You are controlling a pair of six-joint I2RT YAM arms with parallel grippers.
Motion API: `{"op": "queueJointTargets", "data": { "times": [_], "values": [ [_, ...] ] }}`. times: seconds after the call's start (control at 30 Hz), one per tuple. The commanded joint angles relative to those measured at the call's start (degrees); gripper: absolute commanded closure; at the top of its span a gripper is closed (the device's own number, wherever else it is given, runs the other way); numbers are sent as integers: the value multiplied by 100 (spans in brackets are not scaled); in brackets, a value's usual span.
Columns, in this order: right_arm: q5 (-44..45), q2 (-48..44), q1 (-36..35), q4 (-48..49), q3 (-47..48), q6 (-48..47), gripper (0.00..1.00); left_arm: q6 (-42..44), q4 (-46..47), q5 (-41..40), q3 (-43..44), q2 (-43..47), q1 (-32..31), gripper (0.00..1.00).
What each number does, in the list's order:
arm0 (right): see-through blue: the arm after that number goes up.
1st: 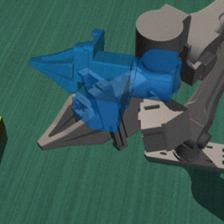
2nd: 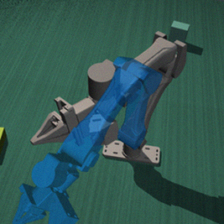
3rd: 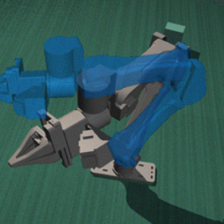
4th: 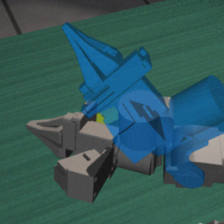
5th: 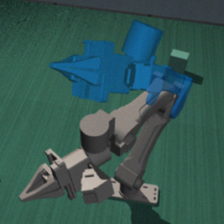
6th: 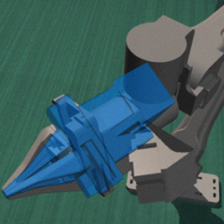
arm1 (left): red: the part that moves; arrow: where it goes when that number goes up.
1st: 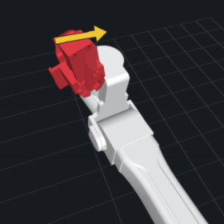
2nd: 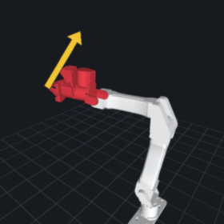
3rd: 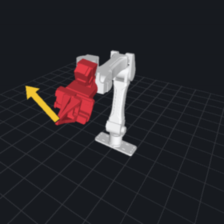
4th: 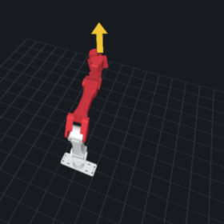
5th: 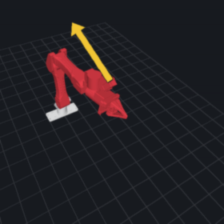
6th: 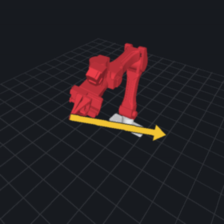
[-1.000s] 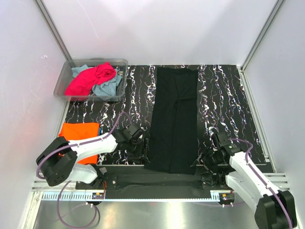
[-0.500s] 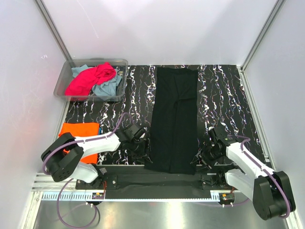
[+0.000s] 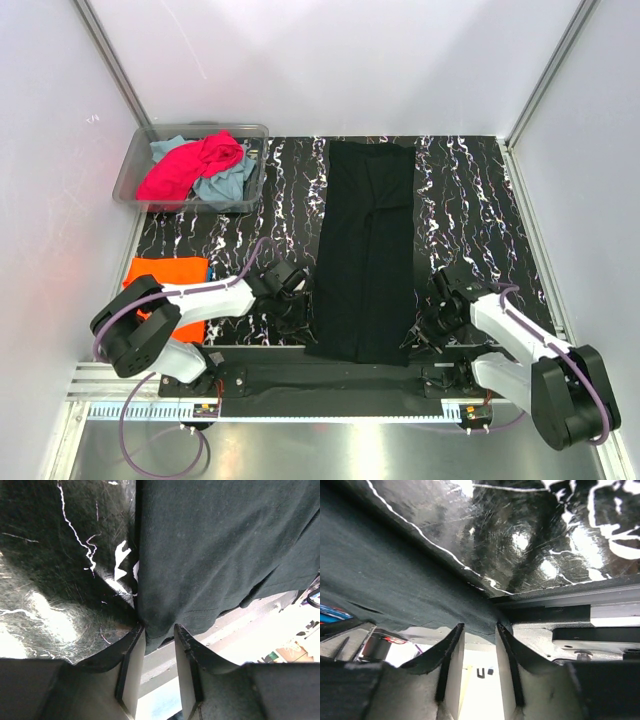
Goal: Fold and stack the t-shirts
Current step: Fold the tshirt
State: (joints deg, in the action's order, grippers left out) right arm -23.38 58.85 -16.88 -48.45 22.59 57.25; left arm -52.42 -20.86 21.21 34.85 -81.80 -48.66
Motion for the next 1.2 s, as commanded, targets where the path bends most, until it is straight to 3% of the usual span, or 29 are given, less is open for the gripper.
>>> {"op": "queueJointTargets", "data": {
  "times": [0.0, 0.17, 0.3, 0.37, 0.5, 0.53, 0.63, 0.8, 0.97, 1.17],
  "values": [
    [-36, 144, -131, 38, 166, 23, 61, 109, -32, -302, -23, -170, -3, 65],
    [1156, 214, -122, -191, 1227, -291, 47, 83, -49, -346, -5, -39, -3, 65],
    [1625, 759, -96, -473, 1819, -785, 39, 162, -268, -364, 48, 190, 6, 55],
    [1835, 873, -34, -447, 2090, -1092, 38, 267, -514, -442, 240, 348, -3, 44],
    [2564, 1189, -25, -26, 2995, -2137, 34, 505, -1437, -1055, 855, 1120, -3, 36],
    [2818, 1477, -25, 184, 3171, -2601, 28, 653, -1525, -1145, 1022, 1183, 15, 31],
    [3075, 2611, -17, 854, 4180, -3306, 20, 900, -1579, -1461, 1664, 1184, 102, 28],
    [2892, 4940, -34, 846, 6878, -3668, 15, 1041, -1561, -1840, 2403, 1175, 217, 28],
    [2742, 6549, -43, 495, 9047, -3801, 14, 1094, -1535, -1779, 2089, 1420, 559, 27],
    [2751, 8061, -245, 65, 10720, -4064, 15, 1076, -1368, -1410, 1358, 1869, 1060, 26]
  ]
}}
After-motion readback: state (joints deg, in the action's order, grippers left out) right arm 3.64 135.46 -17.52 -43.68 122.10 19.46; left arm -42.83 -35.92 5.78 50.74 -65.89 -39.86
